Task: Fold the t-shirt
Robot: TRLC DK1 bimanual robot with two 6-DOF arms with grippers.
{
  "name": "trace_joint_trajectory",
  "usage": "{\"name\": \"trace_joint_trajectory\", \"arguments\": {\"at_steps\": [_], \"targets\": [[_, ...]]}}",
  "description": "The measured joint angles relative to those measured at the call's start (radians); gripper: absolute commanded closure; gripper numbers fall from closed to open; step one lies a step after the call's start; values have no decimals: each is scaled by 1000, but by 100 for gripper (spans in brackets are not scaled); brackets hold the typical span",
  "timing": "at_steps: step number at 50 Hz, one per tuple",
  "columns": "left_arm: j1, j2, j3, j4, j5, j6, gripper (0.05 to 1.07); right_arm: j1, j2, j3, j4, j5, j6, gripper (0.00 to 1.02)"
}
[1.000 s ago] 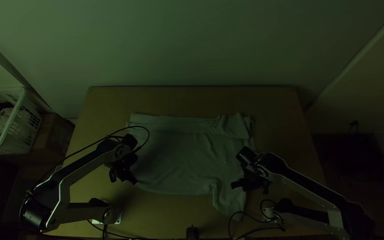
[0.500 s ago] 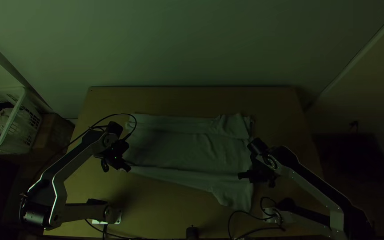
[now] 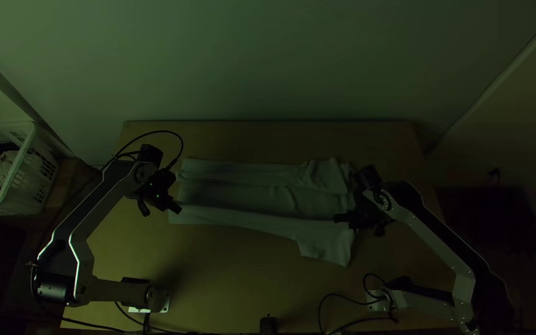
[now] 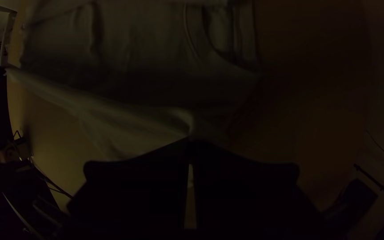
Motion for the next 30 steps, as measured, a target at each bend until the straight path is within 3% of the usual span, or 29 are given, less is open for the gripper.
{"name": "trace_joint_trajectory", "arguments": {"at_steps": [30], "targets": [[16,225,335,1,34,3,105,-132,233,242,88,10,-55,99]]}}
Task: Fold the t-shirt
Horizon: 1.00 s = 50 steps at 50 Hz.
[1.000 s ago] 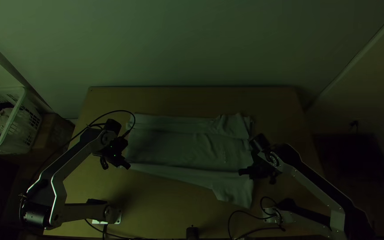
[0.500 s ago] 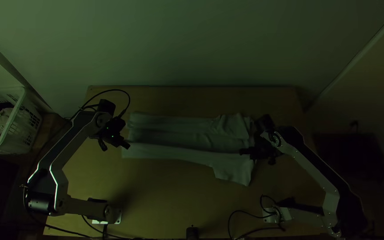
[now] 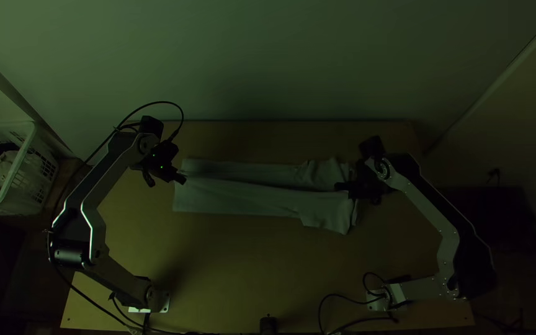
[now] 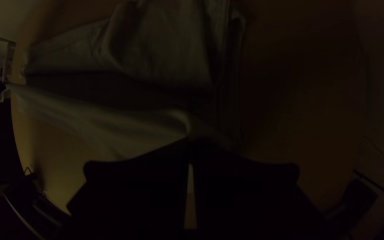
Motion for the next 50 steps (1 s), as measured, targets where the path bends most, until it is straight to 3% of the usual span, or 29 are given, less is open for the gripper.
{"name": "trace_joint_trajectory", "arguments": {"at_steps": [34,35,37,39,41,42,47,50], "targets": [[24,236,223,19,4,-1,104,-68,337,294,88,0,0,99],[23,239,223,23,5,-2,102,-68,351,304,92,0,0,99],[22,248,224,29,8,-8,85,-70,371,312,107,0,0,99],[21,255,226,38,11,-18,54,-73,386,314,127,0,0,95],[21,263,226,47,11,-28,16,-75,397,314,147,0,0,82],[21,266,226,51,13,-30,8,-76,402,314,155,0,0,75],[21,272,227,65,22,-55,9,-82,413,317,181,24,-10,43],[22,272,227,74,43,-72,9,-89,413,324,182,37,-26,34]]}}
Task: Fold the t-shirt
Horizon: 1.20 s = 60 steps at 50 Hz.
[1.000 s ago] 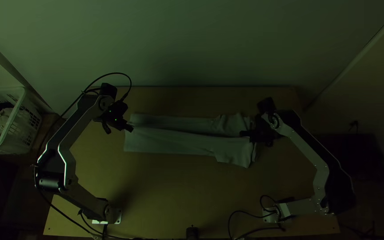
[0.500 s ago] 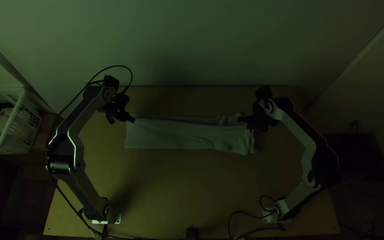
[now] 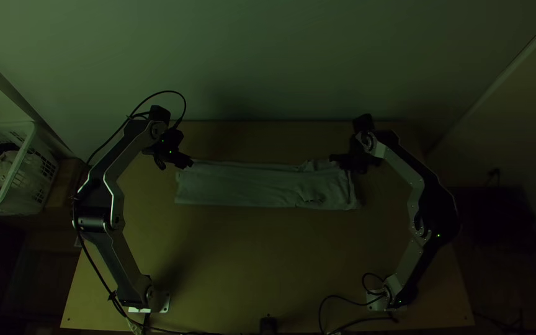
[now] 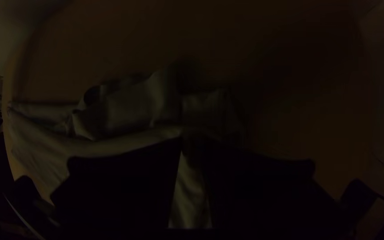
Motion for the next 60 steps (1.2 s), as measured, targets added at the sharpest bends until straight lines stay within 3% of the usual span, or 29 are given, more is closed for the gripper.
{"name": "trace_joint_trajectory", "arguments": {"at_steps": [10,25,34,41,60], "targets": [[18,0,3,4,111,-60,9,-33,-24,10,7,16,-36,13],[118,-14,-11,4,300,-110,9,-69,-163,10,45,68,-52,10],[186,-36,-54,13,406,-132,9,-88,-253,10,51,68,-52,10],[235,-36,-100,48,462,-139,9,-97,-327,13,51,68,-51,4],[318,-30,-199,98,631,-158,9,-109,-500,85,52,61,-25,4]]}}
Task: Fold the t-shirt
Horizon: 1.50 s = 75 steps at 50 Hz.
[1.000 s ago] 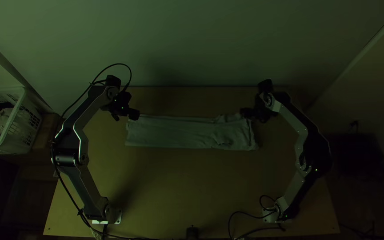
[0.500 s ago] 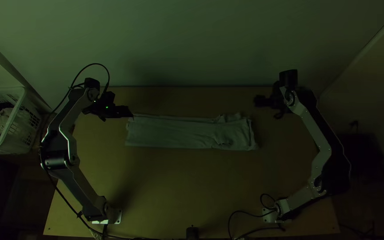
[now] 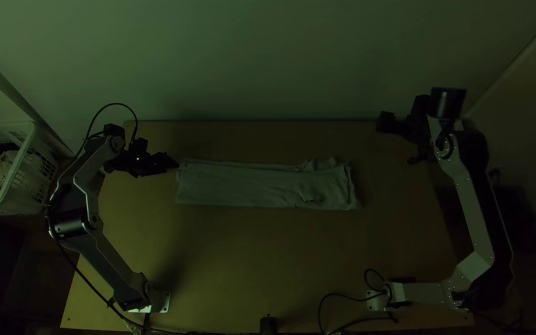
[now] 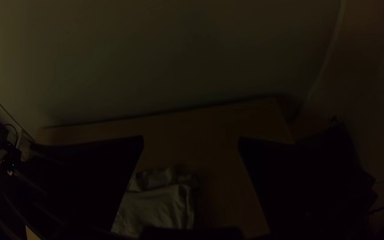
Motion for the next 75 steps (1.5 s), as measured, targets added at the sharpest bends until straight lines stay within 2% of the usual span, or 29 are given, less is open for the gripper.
{"name": "trace_joint_trajectory", "arguments": {"at_steps": [13,24,44,48,50,52,57,64,75], "targets": [[6,58,-39,13,53,0,9,-5,-33,1,-9,-2,34,4],[-28,59,-82,87,85,-20,9,-3,-41,1,-12,-2,53,4],[-215,24,-146,237,84,-165,11,20,-53,0,-24,-4,80,4],[-242,19,-150,250,66,-199,21,26,-57,-3,-25,-4,86,4],[-252,16,-150,254,42,-216,34,29,-60,-3,-26,-4,86,4],[-260,12,-150,256,21,-225,51,33,-64,-5,-26,-4,87,4],[-275,3,-166,289,-30,-262,105,39,-80,-20,-27,-4,87,4],[-280,-15,-212,328,-58,-288,105,44,-98,-50,-26,-4,94,4],[-262,-61,-233,303,-125,-281,105,46,-122,-109,-4,-4,102,4]]}}
